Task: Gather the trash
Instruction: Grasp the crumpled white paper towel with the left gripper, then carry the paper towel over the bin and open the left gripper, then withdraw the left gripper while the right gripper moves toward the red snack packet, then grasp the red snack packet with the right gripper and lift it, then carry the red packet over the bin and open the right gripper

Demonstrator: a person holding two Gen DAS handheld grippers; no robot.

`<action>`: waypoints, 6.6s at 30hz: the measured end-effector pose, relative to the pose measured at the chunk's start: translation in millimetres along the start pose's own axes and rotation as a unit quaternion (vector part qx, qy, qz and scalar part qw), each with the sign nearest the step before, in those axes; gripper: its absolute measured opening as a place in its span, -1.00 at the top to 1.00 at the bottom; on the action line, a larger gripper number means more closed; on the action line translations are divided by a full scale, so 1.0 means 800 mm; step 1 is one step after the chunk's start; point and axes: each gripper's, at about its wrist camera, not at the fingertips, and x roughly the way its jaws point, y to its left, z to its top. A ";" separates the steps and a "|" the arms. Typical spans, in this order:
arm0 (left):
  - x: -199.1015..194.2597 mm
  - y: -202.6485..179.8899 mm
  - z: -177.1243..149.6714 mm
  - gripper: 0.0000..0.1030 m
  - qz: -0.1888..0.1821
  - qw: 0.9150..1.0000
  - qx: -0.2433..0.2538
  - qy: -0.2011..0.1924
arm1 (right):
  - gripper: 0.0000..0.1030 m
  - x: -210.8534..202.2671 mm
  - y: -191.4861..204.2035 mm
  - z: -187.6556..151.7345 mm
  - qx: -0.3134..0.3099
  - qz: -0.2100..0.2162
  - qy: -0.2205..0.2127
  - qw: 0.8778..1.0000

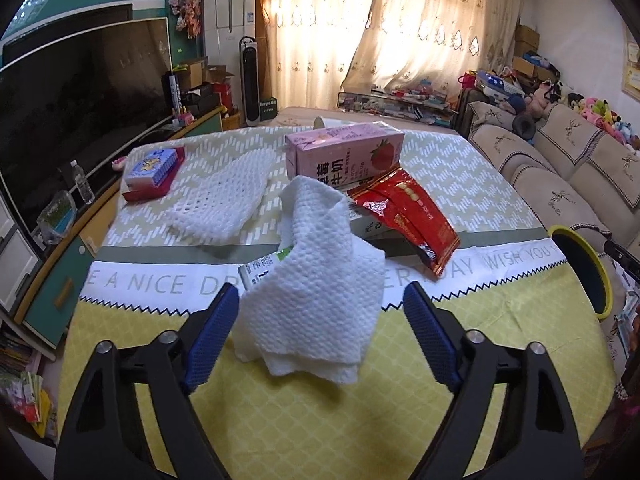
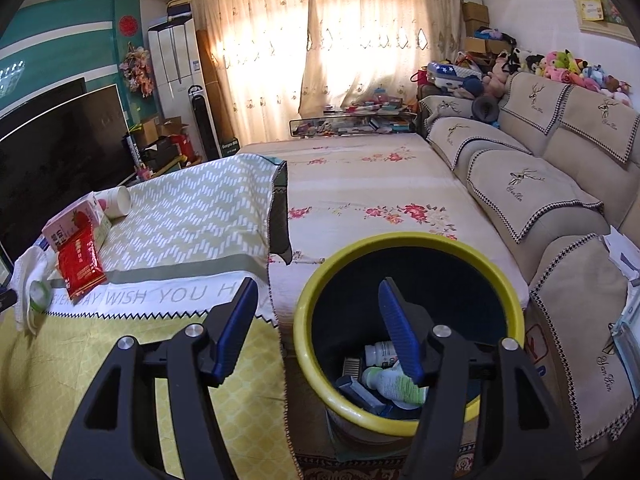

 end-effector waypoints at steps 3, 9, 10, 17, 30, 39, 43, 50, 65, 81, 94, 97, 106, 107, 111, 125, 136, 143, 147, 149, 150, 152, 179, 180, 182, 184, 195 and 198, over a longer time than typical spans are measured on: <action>0.008 0.002 0.003 -0.37 0.004 1.000 0.002 0.001 | -0.16 0.002 0.000 -0.001 -0.001 0.001 0.003 1.000; 0.009 0.004 0.007 -0.13 0.015 1.000 0.017 -0.004 | -0.16 0.007 0.001 -0.003 -0.001 0.005 0.008 1.000; 0.008 0.005 0.007 -0.03 0.019 1.000 0.019 -0.005 | -0.16 0.007 0.002 -0.003 -0.002 0.006 0.009 1.000; 0.003 0.004 0.007 0.77 0.031 0.999 0.034 -0.020 | -0.16 0.004 0.002 -0.005 -0.002 0.008 0.009 1.000; -0.067 -0.040 0.030 0.83 0.015 0.994 0.070 -0.076 | -0.17 -0.014 -0.005 -0.002 0.005 0.009 -0.007 1.000; -0.091 -0.125 0.054 0.83 -0.025 0.988 0.117 -0.096 | -0.17 -0.034 -0.035 -0.007 0.020 -0.003 -0.021 1.000; -0.086 -0.170 0.062 0.83 -0.053 0.985 0.137 -0.094 | -0.18 -0.047 -0.057 -0.011 0.028 -0.019 -0.032 0.999; -0.066 -0.279 0.071 0.83 -0.128 0.971 0.184 -0.078 | -0.23 -0.074 -0.111 -0.021 0.055 -0.052 -0.048 0.996; 0.026 -0.550 0.043 0.81 -0.262 0.922 0.286 -0.002 | -0.25 -0.100 -0.200 -0.050 0.105 -0.110 -0.048 0.987; 0.041 -0.521 0.047 -0.18 -0.235 0.937 0.258 -0.022 | -0.29 -0.098 -0.200 -0.053 0.108 -0.106 -0.041 0.988; -0.063 -0.343 0.054 -0.46 -0.197 0.964 0.162 -0.071 | -0.31 -0.082 -0.153 -0.043 0.079 -0.075 -0.028 0.994; -0.082 -0.295 0.045 -0.63 -0.171 0.971 0.144 -0.080 | -0.31 -0.073 -0.122 -0.038 0.058 -0.046 -0.022 0.997; -0.136 -0.137 0.004 -0.73 -0.072 0.990 0.061 -0.101 | -0.32 -0.033 0.029 -0.023 -0.044 0.087 0.010 0.995; -0.141 -0.118 0.002 -0.73 -0.066 0.991 0.050 -0.101 | -0.32 -0.027 0.050 -0.021 -0.058 0.108 0.017 0.992; -0.159 -0.053 -0.019 -0.74 -0.035 0.994 0.013 -0.103 | -0.32 -0.010 0.131 -0.012 -0.115 0.162 0.038 0.979; -0.162 0.007 -0.039 -0.74 -0.027 0.994 -0.035 -0.098 | -0.39 0.086 0.323 0.010 -0.239 0.251 0.127 0.929; -0.150 0.015 -0.043 -0.74 -0.031 0.995 -0.050 -0.084 | -0.38 0.146 0.339 0.020 -0.234 0.264 0.179 0.918; -0.144 0.008 -0.044 -0.74 -0.035 0.995 -0.046 -0.080 | -0.13 0.141 0.343 0.014 -0.241 0.264 0.175 0.917; -0.144 0.006 -0.044 -0.74 -0.035 0.995 -0.046 -0.080 | -0.05 0.127 0.340 0.017 -0.238 0.261 0.157 0.922; -0.143 0.006 -0.044 -0.74 -0.036 0.995 -0.046 -0.080 | -0.04 0.118 0.337 0.019 -0.237 0.262 0.147 0.924; -0.143 0.005 -0.045 -0.74 -0.036 0.995 -0.046 -0.080 | -0.03 0.114 0.335 0.019 -0.237 0.265 0.144 0.924; -0.141 0.003 -0.046 -0.74 -0.036 0.995 -0.044 -0.080 | -0.03 0.107 0.333 0.019 -0.236 0.268 0.142 0.923; -0.138 -0.025 -0.046 -0.74 -0.041 0.996 -0.025 -0.078 | -0.03 0.004 0.159 -0.010 -0.142 0.183 0.076 0.970; -0.138 -0.027 -0.045 -0.74 -0.041 0.996 -0.023 -0.078 | -0.03 0.004 0.149 -0.011 -0.136 0.177 0.074 0.972; -0.138 -0.033 -0.043 -0.74 -0.041 0.996 -0.020 -0.080 | -0.03 0.001 0.126 -0.011 -0.122 0.164 0.069 0.976; -0.137 -0.037 -0.041 -0.74 -0.041 0.996 -0.017 -0.080 | -0.03 -0.002 0.099 -0.010 -0.106 0.150 0.064 0.981; -0.110 -0.056 -0.038 -0.74 -0.034 0.998 -0.005 -0.059 | -0.12 0.030 -0.053 -0.018 -0.025 -0.010 0.061 0.998; -0.102 -0.058 -0.038 -0.74 -0.030 0.998 -0.004 -0.054 | -0.29 0.037 -0.070 -0.019 -0.021 -0.047 0.060 0.997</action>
